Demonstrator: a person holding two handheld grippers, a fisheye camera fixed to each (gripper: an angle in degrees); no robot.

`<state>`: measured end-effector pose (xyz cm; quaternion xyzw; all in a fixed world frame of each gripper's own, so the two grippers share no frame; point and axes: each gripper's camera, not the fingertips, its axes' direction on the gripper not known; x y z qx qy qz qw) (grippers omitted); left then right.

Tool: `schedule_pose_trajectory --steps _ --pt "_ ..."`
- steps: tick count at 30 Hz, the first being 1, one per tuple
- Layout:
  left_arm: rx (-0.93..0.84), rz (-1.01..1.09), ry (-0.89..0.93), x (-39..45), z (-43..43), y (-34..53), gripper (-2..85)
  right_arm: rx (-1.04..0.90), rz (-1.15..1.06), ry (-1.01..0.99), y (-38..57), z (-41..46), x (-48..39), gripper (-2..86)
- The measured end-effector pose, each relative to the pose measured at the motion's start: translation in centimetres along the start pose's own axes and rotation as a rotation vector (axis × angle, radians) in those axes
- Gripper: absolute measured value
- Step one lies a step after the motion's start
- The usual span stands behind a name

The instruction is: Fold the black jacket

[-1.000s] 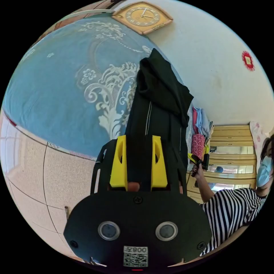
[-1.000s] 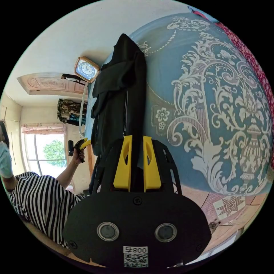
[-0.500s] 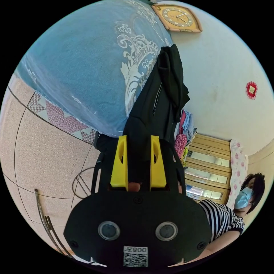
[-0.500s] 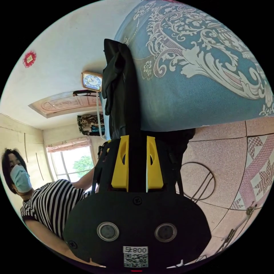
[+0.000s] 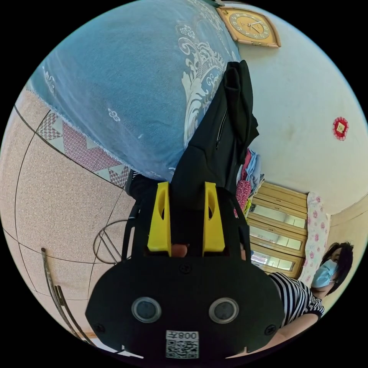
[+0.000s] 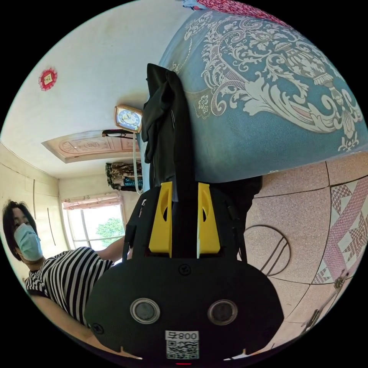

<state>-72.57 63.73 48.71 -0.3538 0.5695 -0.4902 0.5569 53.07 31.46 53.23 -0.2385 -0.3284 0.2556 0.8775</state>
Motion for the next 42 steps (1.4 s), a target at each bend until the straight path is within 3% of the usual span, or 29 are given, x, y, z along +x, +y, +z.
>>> schedule_pose_trajectory --steps 8,20,31,42 --pt "-0.041 0.008 0.021 -2.1 0.3 2.1 11.9 -0.065 -0.006 0.030 1.0 2.4 1.4 10.3" --pt "0.003 0.114 0.119 -2.5 -1.8 7.5 4.9 -0.093 -0.048 -0.040 3.4 1.0 1.7 2.1" --pt "0.086 0.278 0.213 -0.6 -5.9 15.8 2.5 -0.118 -0.181 -0.085 6.8 -2.0 -1.0 1.4" --pt "0.103 0.271 0.283 -2.6 -7.5 25.0 2.3 -0.137 -0.195 -0.142 12.4 -4.8 -0.5 1.4"
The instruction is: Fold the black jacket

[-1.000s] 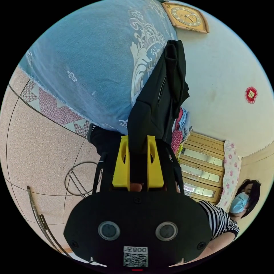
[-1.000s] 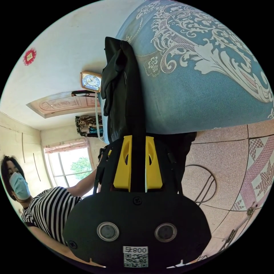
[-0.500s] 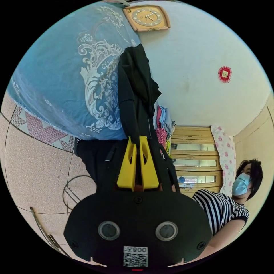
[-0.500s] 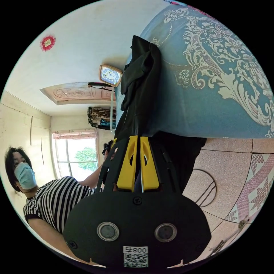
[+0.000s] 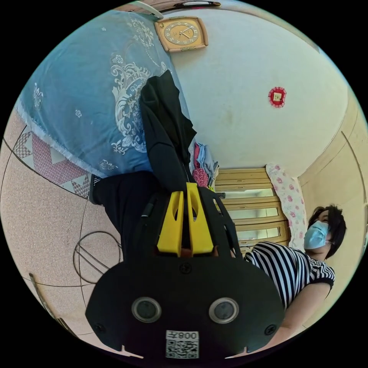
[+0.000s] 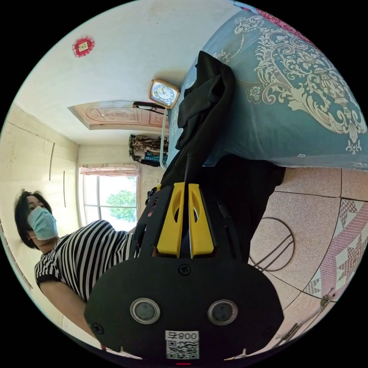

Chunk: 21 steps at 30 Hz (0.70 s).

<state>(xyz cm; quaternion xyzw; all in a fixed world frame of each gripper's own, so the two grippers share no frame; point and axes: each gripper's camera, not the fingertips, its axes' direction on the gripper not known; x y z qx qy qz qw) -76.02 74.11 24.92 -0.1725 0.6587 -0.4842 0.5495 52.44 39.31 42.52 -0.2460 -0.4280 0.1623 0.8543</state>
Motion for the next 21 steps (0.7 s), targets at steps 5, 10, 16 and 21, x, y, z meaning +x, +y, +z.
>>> schedule_pose_trajectory --steps 5,10,16,21 --pt "0.017 -0.003 0.032 0.7 -0.2 3.3 2.3 -0.013 -0.005 -0.002 1.8 -0.4 -0.3 1.4" --pt "0.010 -0.007 0.052 2.0 -0.1 6.0 2.1 -0.002 -0.006 -0.016 3.5 -1.4 -0.7 1.4" --pt "-0.003 -0.010 0.071 3.7 0.3 7.7 2.1 0.007 -0.012 -0.027 4.4 -2.2 -1.4 1.4" --pt "0.008 -0.028 0.110 4.7 1.2 7.5 2.2 0.027 -0.006 -0.083 3.7 -2.4 -1.5 1.4"
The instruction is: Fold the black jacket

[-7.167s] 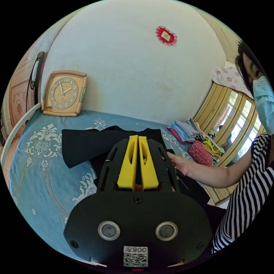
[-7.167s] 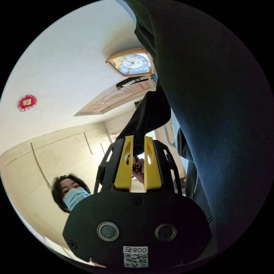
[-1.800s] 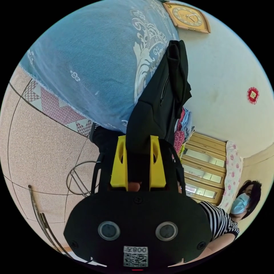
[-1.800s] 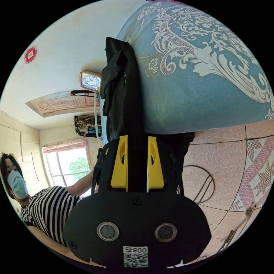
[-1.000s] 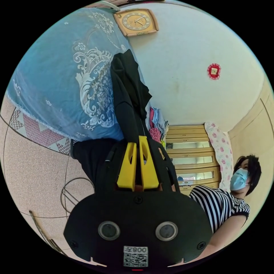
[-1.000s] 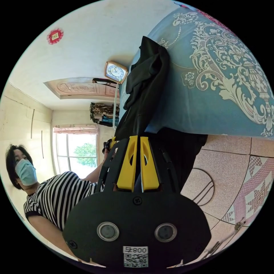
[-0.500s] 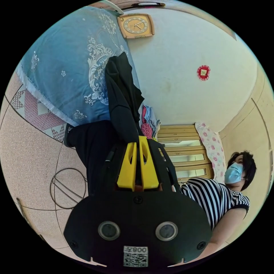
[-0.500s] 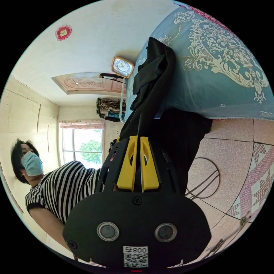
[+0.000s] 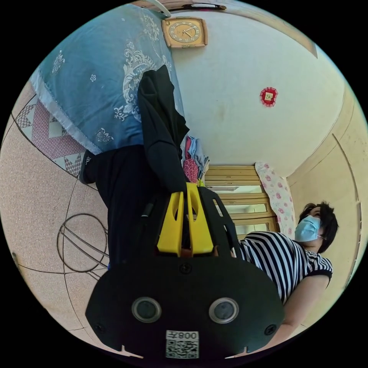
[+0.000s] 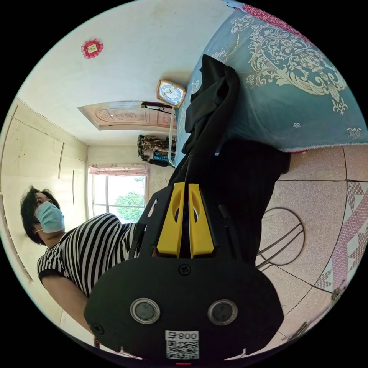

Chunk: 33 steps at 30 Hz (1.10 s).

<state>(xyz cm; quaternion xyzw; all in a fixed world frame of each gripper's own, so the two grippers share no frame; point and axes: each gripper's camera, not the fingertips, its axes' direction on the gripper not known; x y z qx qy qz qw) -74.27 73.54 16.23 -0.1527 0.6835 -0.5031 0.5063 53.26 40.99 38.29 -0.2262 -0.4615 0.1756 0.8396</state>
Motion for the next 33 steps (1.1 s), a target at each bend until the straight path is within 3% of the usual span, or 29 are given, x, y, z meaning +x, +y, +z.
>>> schedule_pose_trajectory --steps 14,25,33 --pt "-0.012 0.137 0.053 9.1 5.1 -9.0 2.2 0.005 -0.132 -0.079 -9.5 -0.5 -5.9 1.4" --pt "0.039 0.264 0.089 17.4 13.4 -27.3 2.3 0.062 -0.272 -0.069 -26.6 -1.2 -12.4 1.5" --pt "0.096 0.239 0.043 18.7 21.1 -43.3 2.5 0.164 -0.225 -0.030 -40.9 -2.0 -12.0 1.3"
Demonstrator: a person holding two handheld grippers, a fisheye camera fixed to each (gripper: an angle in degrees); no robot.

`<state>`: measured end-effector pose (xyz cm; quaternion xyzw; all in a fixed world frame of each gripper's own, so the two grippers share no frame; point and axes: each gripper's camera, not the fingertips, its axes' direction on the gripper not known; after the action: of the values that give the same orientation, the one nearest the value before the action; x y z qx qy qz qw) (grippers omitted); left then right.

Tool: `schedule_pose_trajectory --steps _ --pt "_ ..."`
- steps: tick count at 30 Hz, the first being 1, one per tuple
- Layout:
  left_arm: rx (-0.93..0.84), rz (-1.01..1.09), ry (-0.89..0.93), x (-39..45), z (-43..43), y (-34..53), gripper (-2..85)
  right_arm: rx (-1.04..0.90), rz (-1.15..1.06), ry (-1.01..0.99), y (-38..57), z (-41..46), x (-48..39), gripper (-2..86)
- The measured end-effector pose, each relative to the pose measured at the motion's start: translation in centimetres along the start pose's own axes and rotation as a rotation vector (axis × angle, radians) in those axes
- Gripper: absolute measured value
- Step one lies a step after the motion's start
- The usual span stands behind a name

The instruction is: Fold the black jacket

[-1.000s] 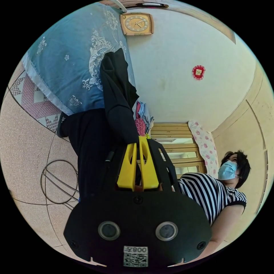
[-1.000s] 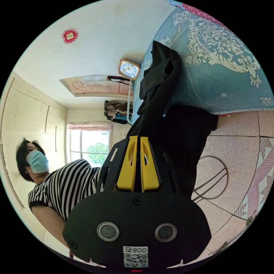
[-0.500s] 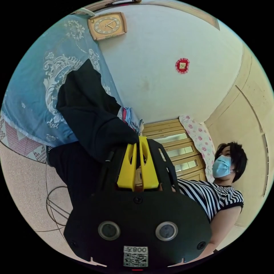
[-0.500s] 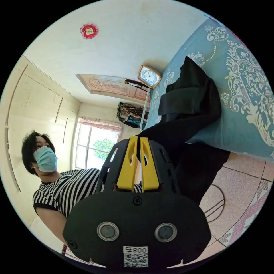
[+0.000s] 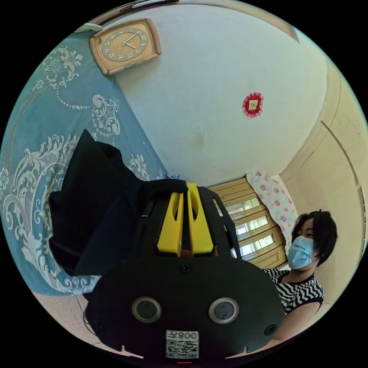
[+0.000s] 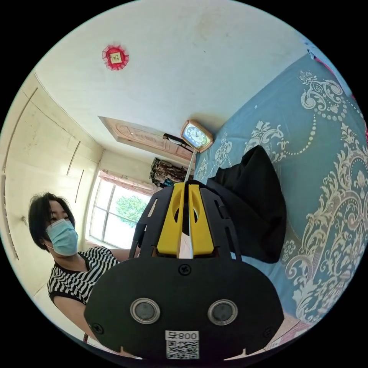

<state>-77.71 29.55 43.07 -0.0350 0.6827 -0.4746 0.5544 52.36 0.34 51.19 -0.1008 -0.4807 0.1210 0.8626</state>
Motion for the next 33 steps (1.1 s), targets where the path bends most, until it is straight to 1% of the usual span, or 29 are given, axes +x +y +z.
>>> schedule_pose_trajectory --steps 5,7,9,11,14,18,20,22,24,26,29,31,32,33 --pt "-0.001 -0.079 -0.104 -4.6 5.8 -7.6 2.8 -0.008 0.088 0.114 -7.7 2.6 4.8 1.3" --pt "-0.008 -0.150 -0.204 -7.8 8.5 -10.2 3.2 -0.025 0.165 0.155 -10.6 4.2 7.8 1.4" --pt "-0.025 -0.205 -0.250 -10.0 10.3 -11.6 3.7 -0.046 0.232 0.176 -12.1 5.4 9.8 1.6" --pt "-0.033 -0.226 -0.293 -11.2 11.8 -12.7 4.2 -0.026 0.260 0.155 -13.0 5.9 10.8 1.8" --pt "-0.039 -0.182 -0.279 -11.4 13.5 -14.3 5.0 -0.016 0.250 0.111 -14.1 6.3 11.0 2.3" --pt "-0.100 -0.107 -0.226 -10.2 15.9 -16.2 7.8 0.008 0.226 0.020 -14.8 6.3 9.9 3.8" --pt "-0.121 -0.078 -0.198 -9.4 16.7 -16.9 9.5 0.041 0.213 -0.019 -15.0 6.2 9.0 4.6" --pt "-0.148 -0.035 -0.192 -8.0 17.7 -17.4 10.9 0.114 0.156 -0.045 -15.1 6.0 7.0 3.9" --pt "-0.163 -0.003 -0.200 -7.1 18.3 -17.4 10.6 0.140 0.107 -0.037 -15.0 6.4 5.0 2.9" --pt "-0.132 0.058 -0.190 -6.0 18.3 -17.2 9.1 0.109 0.033 0.023 -14.8 8.1 2.3 1.8" --pt "-0.126 0.104 -0.187 -5.1 18.9 -16.5 7.1 -0.067 -0.073 0.139 -14.9 14.2 -1.1 0.6" --pt "-0.232 0.171 -0.231 -4.2 21.6 -15.1 5.3 -0.244 -0.119 0.278 -15.3 20.0 -1.9 0.3" --pt "-0.278 0.189 -0.254 -4.2 22.6 -14.6 4.6 -0.282 -0.133 0.322 -15.4 21.4 -2.0 0.2" --pt "-0.374 0.226 -0.339 -4.4 24.9 -13.7 3.2 -0.330 -0.151 0.422 -15.6 23.8 -2.0 0.1"
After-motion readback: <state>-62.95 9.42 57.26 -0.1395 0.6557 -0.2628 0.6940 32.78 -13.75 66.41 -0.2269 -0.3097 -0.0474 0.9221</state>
